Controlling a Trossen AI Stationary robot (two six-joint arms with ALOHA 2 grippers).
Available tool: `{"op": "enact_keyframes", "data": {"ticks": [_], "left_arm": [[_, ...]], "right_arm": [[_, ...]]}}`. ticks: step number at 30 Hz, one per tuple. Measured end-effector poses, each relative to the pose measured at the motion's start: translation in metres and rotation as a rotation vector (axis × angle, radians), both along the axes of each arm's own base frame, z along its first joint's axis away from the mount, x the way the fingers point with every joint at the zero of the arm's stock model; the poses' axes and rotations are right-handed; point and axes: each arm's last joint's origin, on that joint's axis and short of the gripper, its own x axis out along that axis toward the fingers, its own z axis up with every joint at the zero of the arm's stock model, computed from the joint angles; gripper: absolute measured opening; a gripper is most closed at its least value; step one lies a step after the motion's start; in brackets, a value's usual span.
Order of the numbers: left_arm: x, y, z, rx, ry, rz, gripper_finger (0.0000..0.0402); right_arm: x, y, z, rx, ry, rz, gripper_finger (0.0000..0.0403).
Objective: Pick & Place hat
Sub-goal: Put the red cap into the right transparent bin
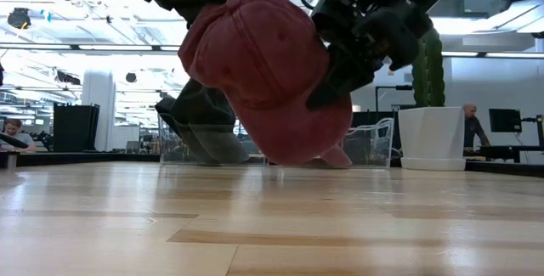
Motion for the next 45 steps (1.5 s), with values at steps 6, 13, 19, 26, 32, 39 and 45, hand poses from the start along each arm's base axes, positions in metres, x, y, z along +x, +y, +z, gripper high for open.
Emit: {"op": "enact_keyframes", "data": {"ticks": [6,13,19,26,32,39,45], "left_arm": [[0.0,0.0,0.001,0.001,-0.008,0.002,0.001],[0.001,0.0,0.001,0.001,-0.014,0.002,0.001],[0.0,-0.001,0.001,-0.006,-0.011,0.0,0.001],[-0.003,0.001,0.004,-0.006,-0.005,0.008,0.001],[-0.015,0.01,0.014,-0.005,-0.011,0.04,0.001],[-0.033,0.017,0.027,-0.005,-0.013,0.067,0.001],[-0.051,0.014,0.032,-0.001,-0.05,0.074,0.001]], "right_arm": [[0.001,0.0,0.001,0.039,0.003,-0.041,0.0057],[0.001,0.0,0.001,0.041,0.004,-0.044,0.0111],[-0.002,0.0,-0.001,0.057,0.045,-0.061,0.0159],[-0.007,0.0,-0.006,0.058,0.127,-0.068,0.0176],[-0.01,0.0,-0.004,0.059,0.135,-0.067,0.0155],[-0.01,-0.006,0.003,0.074,0.107,-0.1,0.0126],[-0.011,-0.008,0.003,0.085,0.111,-0.117,0.0112]]}}
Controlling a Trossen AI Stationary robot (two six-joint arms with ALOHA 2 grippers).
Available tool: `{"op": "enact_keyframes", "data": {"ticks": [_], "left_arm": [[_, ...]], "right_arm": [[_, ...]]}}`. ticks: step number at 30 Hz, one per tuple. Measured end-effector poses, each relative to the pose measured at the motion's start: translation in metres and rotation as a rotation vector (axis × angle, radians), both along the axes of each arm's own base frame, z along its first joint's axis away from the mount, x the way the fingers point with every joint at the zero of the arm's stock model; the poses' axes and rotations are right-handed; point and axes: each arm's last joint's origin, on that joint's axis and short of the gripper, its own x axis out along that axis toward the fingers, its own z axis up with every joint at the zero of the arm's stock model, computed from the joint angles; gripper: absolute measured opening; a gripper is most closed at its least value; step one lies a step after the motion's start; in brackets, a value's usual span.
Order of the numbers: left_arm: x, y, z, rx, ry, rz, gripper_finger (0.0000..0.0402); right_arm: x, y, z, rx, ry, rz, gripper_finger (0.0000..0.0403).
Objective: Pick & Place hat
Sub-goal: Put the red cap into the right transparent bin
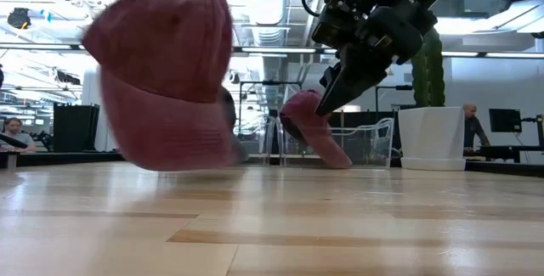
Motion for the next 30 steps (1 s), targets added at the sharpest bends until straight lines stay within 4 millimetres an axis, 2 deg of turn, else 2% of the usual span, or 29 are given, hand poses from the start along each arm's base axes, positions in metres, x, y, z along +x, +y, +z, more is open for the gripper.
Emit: {"op": "enact_keyframes", "data": {"ticks": [7,11,15,18,22,26,30], "left_arm": [[-0.018,0.0,0.0,0.006,-0.049,0.084,0.001],[-0.024,0.0,0.006,0.019,-0.101,0.156,0.001],[-0.025,0.003,0.01,0.07,-0.143,0.222,0.001],[-0.024,0.005,0.013,0.08,-0.169,0.248,0.001],[-0.018,0.009,0.018,0.074,-0.212,0.274,0.001],[-0.008,0.015,0.028,0.076,-0.227,0.263,0.001],[0.011,0.021,0.042,0.061,-0.229,0.224,0.001]], "right_arm": [[0.0,-0.001,0.002,0.07,0.015,-0.086,0.0113],[0.0,0.005,-0.005,0.135,0.081,-0.149,0.0113],[0.002,0.01,-0.009,0.129,0.087,-0.122,0.0113],[0.004,0.01,0.004,0.099,0.026,-0.092,0.0113],[-0.002,0.012,0.036,0.051,-0.141,-0.105,0.0113],[-0.021,0.025,0.062,-0.01,-0.34,-0.09,0.0113],[-0.051,0.036,0.069,-0.004,-0.477,-0.067,0.0113]]}}
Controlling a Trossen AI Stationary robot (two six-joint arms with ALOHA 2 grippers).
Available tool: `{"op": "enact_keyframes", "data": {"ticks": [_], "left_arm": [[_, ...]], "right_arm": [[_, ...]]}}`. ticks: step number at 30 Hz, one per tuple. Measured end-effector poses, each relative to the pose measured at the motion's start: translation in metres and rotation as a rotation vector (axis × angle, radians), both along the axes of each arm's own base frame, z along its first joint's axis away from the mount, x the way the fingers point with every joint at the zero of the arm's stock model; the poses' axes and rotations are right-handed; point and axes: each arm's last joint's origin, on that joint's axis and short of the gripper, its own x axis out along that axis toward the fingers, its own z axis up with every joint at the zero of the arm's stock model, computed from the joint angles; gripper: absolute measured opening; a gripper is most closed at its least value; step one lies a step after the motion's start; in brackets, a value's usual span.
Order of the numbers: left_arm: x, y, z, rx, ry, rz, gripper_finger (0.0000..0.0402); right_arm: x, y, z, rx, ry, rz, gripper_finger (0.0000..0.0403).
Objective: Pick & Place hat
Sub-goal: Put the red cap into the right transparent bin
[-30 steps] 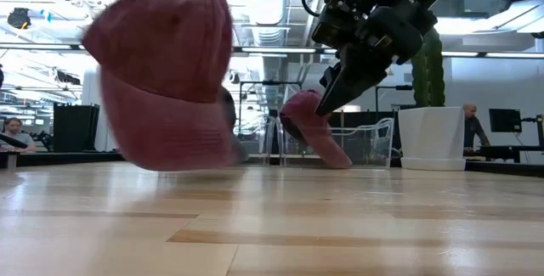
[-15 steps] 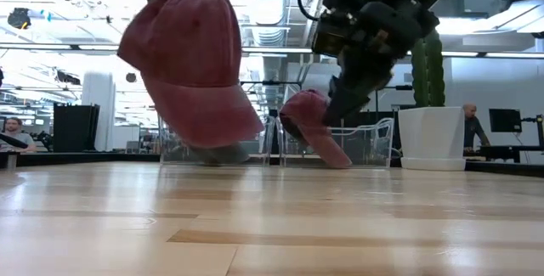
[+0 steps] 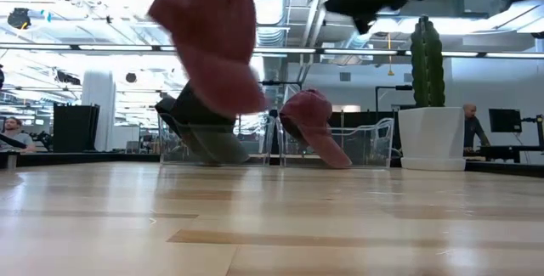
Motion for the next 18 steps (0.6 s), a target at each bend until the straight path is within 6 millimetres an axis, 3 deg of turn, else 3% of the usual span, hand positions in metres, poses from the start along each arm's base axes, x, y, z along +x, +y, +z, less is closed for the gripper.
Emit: {"op": "enact_keyframes", "data": {"ticks": [8,18], "left_arm": [[0.05,0.019,0.035,0.04,-0.035,0.016,0.001],[0.116,0.065,0.057,0.071,-0.046,0.104,0.001]], "right_arm": [[-0.058,0.01,-0.017,0.062,-0.077,0.058,0.0113],[-0.083,0.013,-0.02,0.078,-0.151,0.103,0.0113]]}}
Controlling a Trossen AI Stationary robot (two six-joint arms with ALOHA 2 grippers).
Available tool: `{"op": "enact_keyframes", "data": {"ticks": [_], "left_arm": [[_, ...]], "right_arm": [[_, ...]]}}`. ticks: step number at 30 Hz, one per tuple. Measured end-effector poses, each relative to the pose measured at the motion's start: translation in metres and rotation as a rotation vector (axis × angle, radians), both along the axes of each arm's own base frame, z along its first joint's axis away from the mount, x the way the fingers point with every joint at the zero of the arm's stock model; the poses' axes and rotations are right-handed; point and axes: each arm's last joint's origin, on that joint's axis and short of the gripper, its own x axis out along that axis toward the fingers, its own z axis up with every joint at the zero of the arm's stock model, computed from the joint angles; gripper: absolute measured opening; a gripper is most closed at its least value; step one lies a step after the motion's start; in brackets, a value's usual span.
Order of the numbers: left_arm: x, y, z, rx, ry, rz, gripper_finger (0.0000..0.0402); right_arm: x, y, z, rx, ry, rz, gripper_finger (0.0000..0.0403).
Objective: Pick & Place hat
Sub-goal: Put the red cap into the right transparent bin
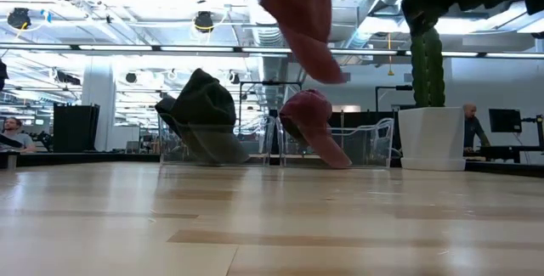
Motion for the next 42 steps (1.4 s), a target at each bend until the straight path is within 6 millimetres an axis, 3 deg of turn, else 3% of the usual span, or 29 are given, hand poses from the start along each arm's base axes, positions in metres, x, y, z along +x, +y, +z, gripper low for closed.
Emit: {"op": "enact_keyframes", "data": {"ticks": [11,18,24,37,42], "left_arm": [[0.033,0.059,-0.005,-0.034,0.003,0.038,0.001],[0.053,0.075,-0.007,-0.037,-0.016,0.056,0.001],[0.072,0.084,-0.01,-0.034,-0.049,-0.041,0.001],[0.076,0.13,-0.036,-0.031,-0.004,0.037,0.001],[0.078,0.137,-0.045,-0.041,0.013,0.043,0.001]], "right_arm": [[-0.001,0.001,-0.007,-0.005,0.023,0.004,0.0113],[-0.001,0.0,-0.007,-0.006,0.023,0.001,0.0113],[-0.001,0.0,-0.007,-0.008,0.022,-0.001,0.0113],[-0.001,0.0,-0.007,-0.024,0.018,0.002,0.0113],[-0.001,0.0,-0.008,-0.026,0.022,0.001,0.0113]]}}
